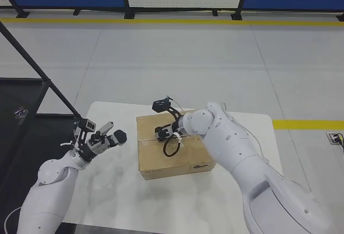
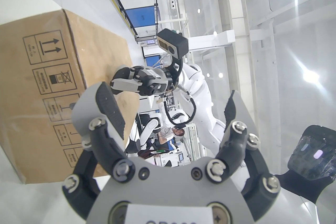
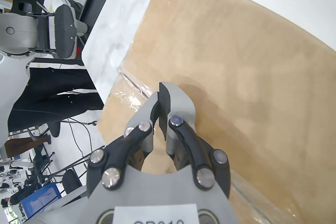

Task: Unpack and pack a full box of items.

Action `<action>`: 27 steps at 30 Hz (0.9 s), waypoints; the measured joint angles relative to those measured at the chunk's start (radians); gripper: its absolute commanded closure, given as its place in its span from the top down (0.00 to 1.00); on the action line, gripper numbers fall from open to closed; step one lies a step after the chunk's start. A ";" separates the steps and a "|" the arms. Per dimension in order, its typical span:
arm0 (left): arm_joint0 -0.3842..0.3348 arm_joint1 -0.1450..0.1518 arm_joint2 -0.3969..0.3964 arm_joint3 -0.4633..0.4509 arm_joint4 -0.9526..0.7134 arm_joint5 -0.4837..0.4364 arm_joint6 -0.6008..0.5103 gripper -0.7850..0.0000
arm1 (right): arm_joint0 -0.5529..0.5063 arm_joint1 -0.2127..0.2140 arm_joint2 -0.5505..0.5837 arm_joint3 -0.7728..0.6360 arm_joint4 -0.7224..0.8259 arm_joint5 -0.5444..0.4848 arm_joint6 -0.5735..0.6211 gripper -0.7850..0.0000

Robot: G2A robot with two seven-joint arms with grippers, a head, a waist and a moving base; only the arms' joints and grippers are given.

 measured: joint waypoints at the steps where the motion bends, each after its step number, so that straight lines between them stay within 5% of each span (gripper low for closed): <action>1: -0.001 0.000 -0.001 0.003 -0.002 0.000 0.000 1.00 | -0.003 0.008 0.006 0.009 0.001 -0.012 -0.005 0.00; 20: -0.016 -0.003 0.020 -0.003 0.007 -0.001 -0.007 1.00 | -0.067 0.146 0.106 -0.011 0.039 -0.213 -0.205 0.00; 27: -0.011 -0.005 0.028 -0.016 0.014 0.002 -0.002 1.00 | -0.068 0.149 0.107 -0.013 0.035 -0.209 -0.211 0.00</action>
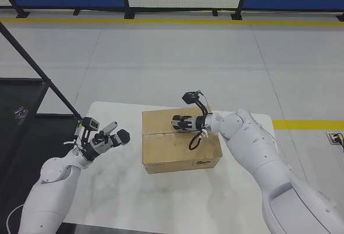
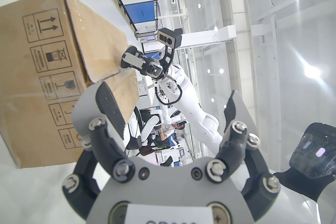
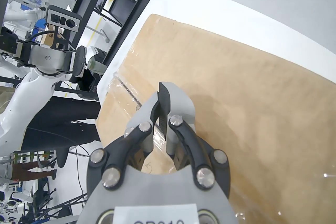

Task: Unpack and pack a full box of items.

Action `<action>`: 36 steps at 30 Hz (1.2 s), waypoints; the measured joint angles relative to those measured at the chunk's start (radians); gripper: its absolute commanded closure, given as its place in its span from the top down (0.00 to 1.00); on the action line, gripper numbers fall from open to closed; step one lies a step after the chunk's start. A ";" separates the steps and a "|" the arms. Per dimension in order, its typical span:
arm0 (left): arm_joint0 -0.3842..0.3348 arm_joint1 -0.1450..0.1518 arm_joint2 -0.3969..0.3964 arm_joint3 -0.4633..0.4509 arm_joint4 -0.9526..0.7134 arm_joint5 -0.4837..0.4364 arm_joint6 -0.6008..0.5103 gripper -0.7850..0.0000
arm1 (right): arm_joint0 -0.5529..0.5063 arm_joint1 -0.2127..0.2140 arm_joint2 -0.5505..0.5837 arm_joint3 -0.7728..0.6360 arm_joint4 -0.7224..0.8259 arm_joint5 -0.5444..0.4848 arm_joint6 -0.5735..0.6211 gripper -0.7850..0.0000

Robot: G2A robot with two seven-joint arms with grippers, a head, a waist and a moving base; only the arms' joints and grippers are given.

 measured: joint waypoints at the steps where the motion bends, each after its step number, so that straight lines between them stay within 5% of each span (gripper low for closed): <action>1: 0.000 0.000 0.003 -0.003 0.002 0.001 0.001 1.00 | 0.000 0.000 0.000 0.000 0.000 0.000 0.000 0.00; 8: 0.009 -0.001 0.005 -0.023 0.005 -0.002 0.007 1.00 | -0.026 0.010 0.021 -0.083 0.022 0.012 -0.022 0.00; 14: 0.024 0.002 -0.003 -0.034 0.000 -0.001 0.009 1.00 | -0.052 0.050 0.111 -0.148 0.185 -0.028 0.087 0.00; 22: 0.028 0.000 0.004 -0.050 0.001 0.003 0.013 1.00 | -0.069 0.084 0.179 -0.205 0.340 0.279 0.381 0.00; 36: 0.032 0.001 0.004 -0.057 0.005 0.006 0.011 1.00 | -0.051 0.015 0.075 -0.213 0.252 0.601 0.331 0.00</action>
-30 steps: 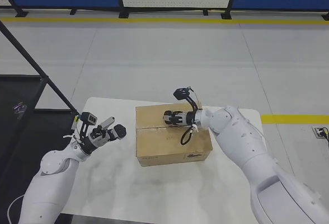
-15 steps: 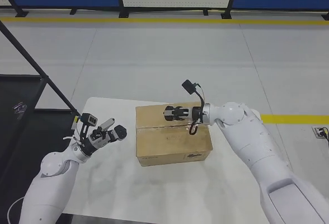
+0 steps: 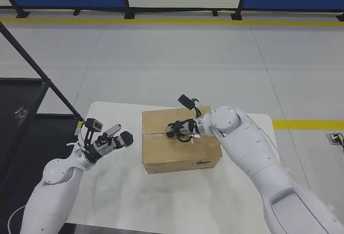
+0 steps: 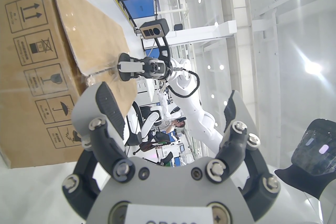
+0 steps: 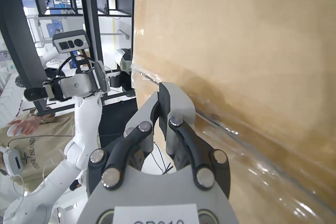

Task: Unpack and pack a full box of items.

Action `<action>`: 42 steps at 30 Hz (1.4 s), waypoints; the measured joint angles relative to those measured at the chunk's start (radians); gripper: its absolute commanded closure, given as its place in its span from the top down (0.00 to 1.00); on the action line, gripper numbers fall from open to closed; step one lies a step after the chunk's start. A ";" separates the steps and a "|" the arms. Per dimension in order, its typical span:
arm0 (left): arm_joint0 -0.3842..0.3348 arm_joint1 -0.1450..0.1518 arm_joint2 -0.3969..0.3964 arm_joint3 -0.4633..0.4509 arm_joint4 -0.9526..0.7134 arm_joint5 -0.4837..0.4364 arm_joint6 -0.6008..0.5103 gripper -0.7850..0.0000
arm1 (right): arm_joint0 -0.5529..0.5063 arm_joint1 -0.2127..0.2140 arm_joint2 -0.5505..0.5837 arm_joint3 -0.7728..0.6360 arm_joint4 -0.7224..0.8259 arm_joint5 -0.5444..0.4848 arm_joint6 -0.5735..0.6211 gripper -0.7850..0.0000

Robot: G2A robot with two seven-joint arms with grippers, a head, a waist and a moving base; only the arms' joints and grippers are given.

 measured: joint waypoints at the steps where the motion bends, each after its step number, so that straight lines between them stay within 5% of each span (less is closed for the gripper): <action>1: 0.003 0.000 -0.001 0.000 -0.002 -0.002 0.000 1.00 | 0.008 -0.006 -0.006 0.013 -0.004 0.019 0.005 0.00; 21: -0.001 0.002 -0.007 0.013 -0.019 -0.003 -0.014 1.00 | 0.081 -0.016 -0.001 0.155 -0.042 0.089 0.041 0.00; 42: -0.025 -0.001 0.002 0.038 -0.021 -0.003 -0.029 1.00 | 0.049 0.102 0.131 0.202 0.026 -0.035 0.019 0.00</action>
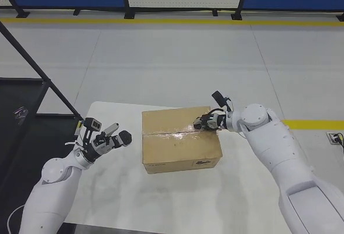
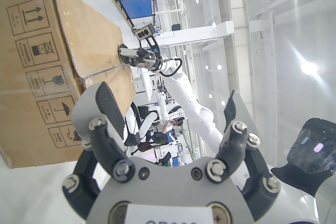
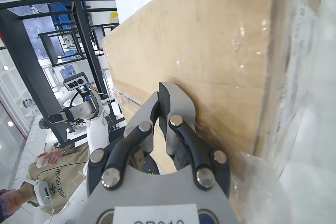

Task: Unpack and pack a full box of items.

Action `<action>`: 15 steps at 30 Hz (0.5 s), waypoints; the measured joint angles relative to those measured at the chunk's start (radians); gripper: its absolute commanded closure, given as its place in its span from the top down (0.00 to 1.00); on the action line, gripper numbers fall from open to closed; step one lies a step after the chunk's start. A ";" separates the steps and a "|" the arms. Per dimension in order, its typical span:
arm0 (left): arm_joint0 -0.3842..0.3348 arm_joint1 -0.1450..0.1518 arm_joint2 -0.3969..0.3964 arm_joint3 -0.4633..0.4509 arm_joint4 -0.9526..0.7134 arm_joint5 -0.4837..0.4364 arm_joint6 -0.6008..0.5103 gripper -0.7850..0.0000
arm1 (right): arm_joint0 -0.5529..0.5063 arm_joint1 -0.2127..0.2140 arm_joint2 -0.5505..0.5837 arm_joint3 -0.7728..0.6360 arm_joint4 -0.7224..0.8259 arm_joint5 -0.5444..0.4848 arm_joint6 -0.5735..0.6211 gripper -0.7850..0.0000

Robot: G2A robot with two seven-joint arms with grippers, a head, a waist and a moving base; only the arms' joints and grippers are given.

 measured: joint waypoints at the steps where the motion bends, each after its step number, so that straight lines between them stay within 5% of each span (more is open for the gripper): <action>1: -0.002 -0.001 0.002 0.000 0.001 0.000 0.000 1.00 | -0.005 0.009 0.009 -0.004 0.004 -0.006 -0.001 0.00; 15: -0.018 -0.004 0.017 0.008 0.011 0.002 0.004 1.00 | -0.110 0.121 0.118 -0.147 0.031 -0.050 0.008 0.00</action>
